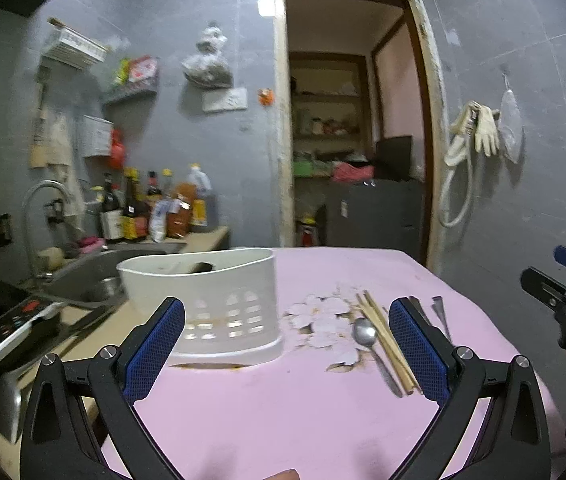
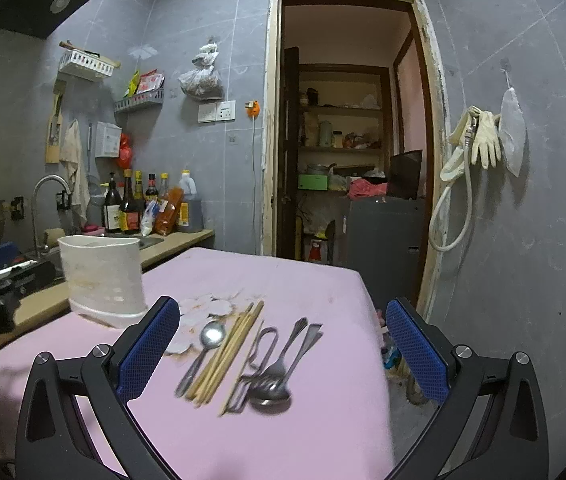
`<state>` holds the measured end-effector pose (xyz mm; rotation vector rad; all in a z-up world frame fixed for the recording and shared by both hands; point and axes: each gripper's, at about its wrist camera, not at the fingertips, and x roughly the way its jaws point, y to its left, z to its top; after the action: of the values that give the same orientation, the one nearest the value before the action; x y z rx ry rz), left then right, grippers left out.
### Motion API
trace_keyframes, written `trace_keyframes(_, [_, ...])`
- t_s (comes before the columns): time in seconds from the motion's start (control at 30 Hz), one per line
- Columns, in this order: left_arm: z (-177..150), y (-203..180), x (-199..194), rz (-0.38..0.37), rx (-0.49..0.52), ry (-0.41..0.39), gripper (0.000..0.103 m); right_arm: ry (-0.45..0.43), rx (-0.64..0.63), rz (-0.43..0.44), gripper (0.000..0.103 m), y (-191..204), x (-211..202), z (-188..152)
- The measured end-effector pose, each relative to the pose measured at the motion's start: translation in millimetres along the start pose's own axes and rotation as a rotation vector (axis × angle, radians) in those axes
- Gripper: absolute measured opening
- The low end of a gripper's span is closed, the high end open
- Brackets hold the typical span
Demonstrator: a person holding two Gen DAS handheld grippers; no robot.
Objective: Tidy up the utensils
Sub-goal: 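Grasp a silver spoon with the left tool while the right tool grasps another spoon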
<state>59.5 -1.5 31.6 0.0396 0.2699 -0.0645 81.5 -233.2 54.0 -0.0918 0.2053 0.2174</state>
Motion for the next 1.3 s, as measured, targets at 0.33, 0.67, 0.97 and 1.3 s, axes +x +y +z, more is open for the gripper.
trace_keyframes(0.33, [9,-24,72,-0.109,0.063,0.153,0.1,0.11,-0.016,0.101,0.103,-32,61,11])
trace_keyframes(0.67, [-2,-37,152,-0.166,0.044,0.334,0.1,0.275,0.037,0.12,0.103,-55,111,-8])
trace_keyframes(0.97, [-22,-34,194,-0.24,0.013,0.49,0.084,0.433,0.189,0.194,0.077,-74,149,-19])
trace_keyframes(1.3, [-31,-23,234,-0.345,-0.037,0.648,0.046,0.59,0.226,0.243,0.038,-72,181,-33])
